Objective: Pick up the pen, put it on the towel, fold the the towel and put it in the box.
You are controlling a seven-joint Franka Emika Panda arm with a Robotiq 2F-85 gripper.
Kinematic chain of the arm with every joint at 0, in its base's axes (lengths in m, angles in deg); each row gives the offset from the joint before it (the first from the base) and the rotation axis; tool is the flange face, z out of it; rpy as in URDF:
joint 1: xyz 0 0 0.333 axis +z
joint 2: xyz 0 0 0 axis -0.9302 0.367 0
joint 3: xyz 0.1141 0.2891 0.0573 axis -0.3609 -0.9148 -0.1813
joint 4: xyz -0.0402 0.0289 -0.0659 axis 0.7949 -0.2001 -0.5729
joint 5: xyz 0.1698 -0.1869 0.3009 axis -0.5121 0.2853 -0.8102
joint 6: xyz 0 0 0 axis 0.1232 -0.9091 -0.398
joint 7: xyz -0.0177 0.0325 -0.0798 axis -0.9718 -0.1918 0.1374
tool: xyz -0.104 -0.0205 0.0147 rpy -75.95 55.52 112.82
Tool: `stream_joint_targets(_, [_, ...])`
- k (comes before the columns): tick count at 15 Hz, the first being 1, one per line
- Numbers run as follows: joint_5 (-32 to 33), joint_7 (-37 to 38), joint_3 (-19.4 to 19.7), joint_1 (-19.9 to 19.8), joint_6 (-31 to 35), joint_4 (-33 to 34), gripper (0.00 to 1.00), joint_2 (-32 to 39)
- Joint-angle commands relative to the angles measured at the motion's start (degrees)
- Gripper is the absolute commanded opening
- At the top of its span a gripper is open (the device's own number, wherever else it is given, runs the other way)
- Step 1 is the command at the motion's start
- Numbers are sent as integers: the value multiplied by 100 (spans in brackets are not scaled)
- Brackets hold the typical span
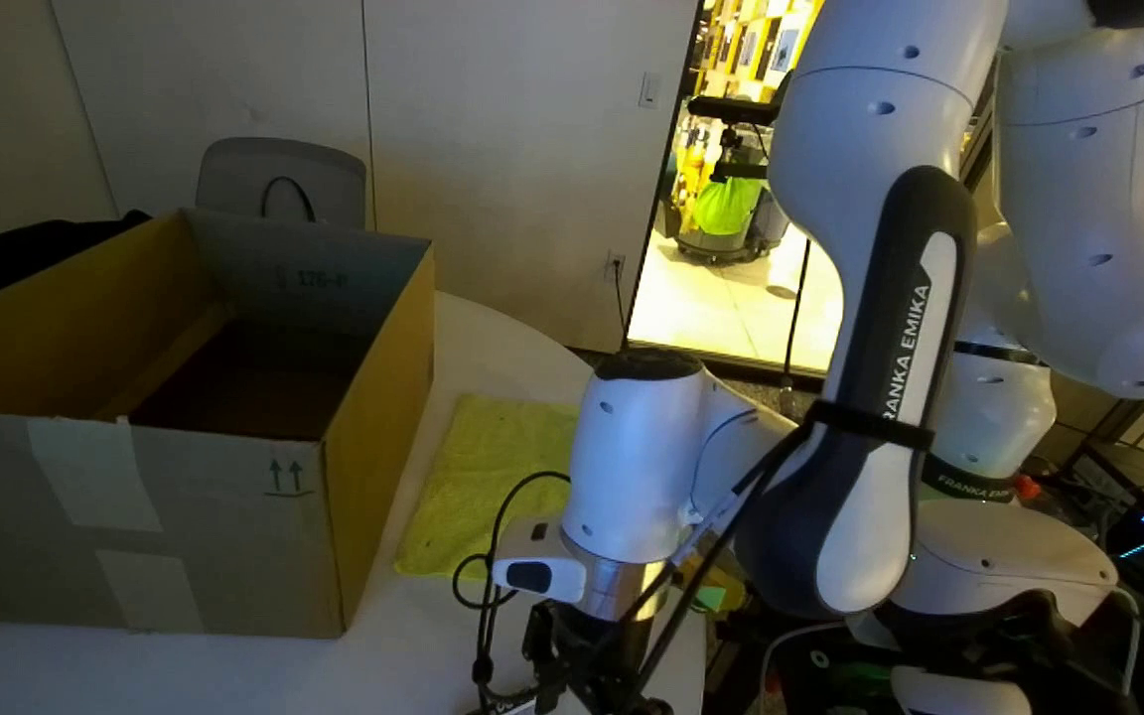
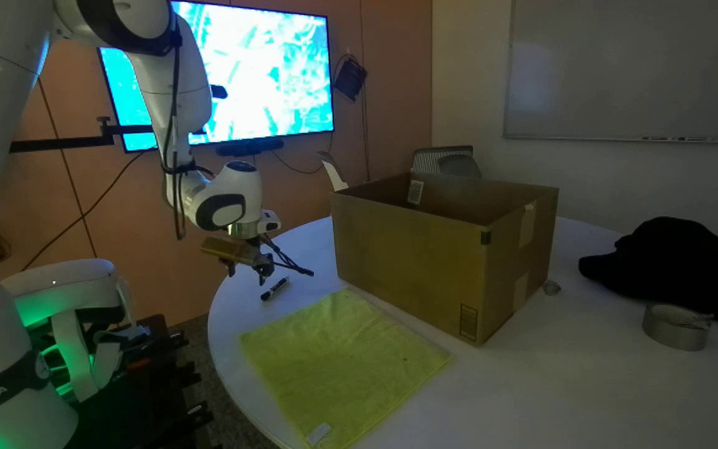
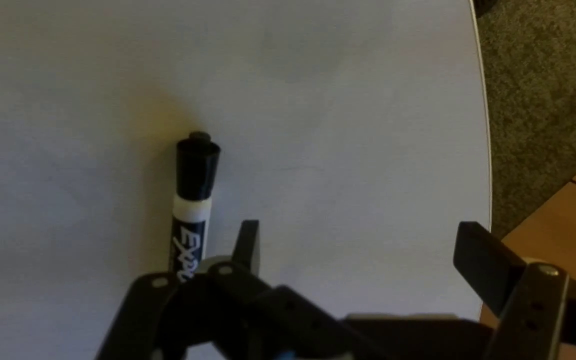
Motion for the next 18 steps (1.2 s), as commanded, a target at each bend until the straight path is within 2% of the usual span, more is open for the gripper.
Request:
stream_joint_targets(1, [654,501,320,386,466,32,100,136])
stream_joint_targets(6, [1431,1096,1396,1361,821,200,100,232])
stream_joint_targets(8, [1574,1247,1664,1558,907,277,100,197])
stream_joint_targets(11, [1679,1380,1901,1710,920,426,100,205])
stream_joint_targets(18, [1781,1484,2440,1955,499,943,100,583])
